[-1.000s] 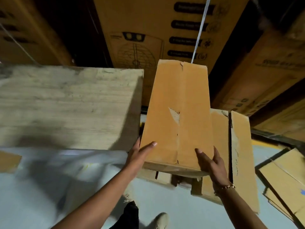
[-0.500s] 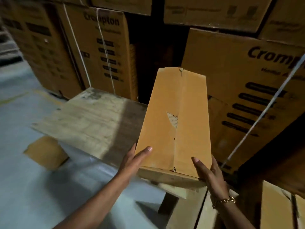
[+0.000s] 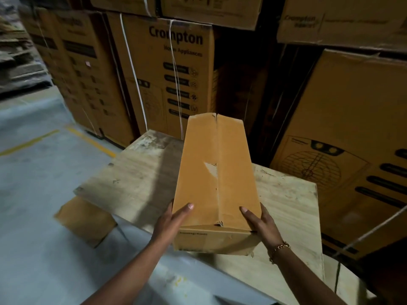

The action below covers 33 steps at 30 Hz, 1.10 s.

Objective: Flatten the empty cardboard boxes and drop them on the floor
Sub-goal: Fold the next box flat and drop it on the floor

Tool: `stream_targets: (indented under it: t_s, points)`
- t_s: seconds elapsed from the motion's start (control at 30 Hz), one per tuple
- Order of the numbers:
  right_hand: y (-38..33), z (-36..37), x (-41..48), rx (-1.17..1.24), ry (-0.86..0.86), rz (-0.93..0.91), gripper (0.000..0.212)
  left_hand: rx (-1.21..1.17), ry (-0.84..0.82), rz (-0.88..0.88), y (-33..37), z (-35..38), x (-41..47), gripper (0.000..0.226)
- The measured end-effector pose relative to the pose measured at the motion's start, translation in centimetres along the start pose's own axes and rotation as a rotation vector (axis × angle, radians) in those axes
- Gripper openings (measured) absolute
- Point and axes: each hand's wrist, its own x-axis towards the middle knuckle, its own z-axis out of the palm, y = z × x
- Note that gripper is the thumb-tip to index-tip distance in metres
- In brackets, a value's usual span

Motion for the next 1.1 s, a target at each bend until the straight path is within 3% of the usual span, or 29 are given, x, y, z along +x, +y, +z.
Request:
stream_targets:
  t_s: [0.1, 0.2, 0.4, 0.5, 0.6, 0.73, 0.83, 0.9, 0.97, 1.03, 1.1]
  points:
    - [0.9, 1.5, 1.4, -0.134, -0.064, 0.114, 0.115, 0.182, -0.030, -0.046, -2.2, -1.1, 1.3, 0.102]
    - [1.9, 2.1, 1.2, -0.208, -0.014, 0.160, 0.110, 0.304, -0.071, -0.015, -4.3, -1.7, 1.9, 0.116]
    - [1.6, 2.9, -0.4, -0.596, -0.017, -0.038, 0.128, 0.664, -0.096, 0.103, -5.0, -2.1, 1.6, 0.139]
    - [1.5, 2.8, -1.0, -0.895, -0.050, -0.144, 0.134, 0.697, -0.009, 0.124, -5.3, -2.2, 1.6, 0.120]
    - [1.3, 2.0, -0.8, -1.009, -0.053, -0.205, 0.129, 0.663, 0.104, 0.155, -5.3, -2.5, 1.0, 0.094]
    - [0.5, 0.3, -1.5, -1.034, 0.059, -0.399, 0.097, 0.246, 0.383, -0.010, -6.3, -3.8, 0.4, 0.085]
    - [0.1, -1.5, -1.7, -0.930, 0.157, -0.528, 0.081, 0.092, 0.564, -0.076, -7.4, -5.5, 0.1, 0.101]
    - [0.0, -2.8, -1.9, -0.772, 0.252, -0.557, 0.075, 0.178, 0.626, -0.168, -7.4, -6.1, -0.1, 0.118]
    - [-0.1, -4.4, -2.2, -0.628, 0.378, -0.554, 0.077, 0.431, 0.643, -0.191, -7.1, -6.2, -0.2, 0.115]
    - [-0.1, -6.4, -1.9, -0.636, 0.455, -0.509, 0.084, 0.704, 0.565, -0.086, -6.9, -5.9, 0.1, 0.087]
    - [-0.4, -8.3, -1.2, -0.803, 0.420, -0.406, 0.081, 0.868, 0.457, 0.060, -6.9, -5.5, 1.0, 0.058]
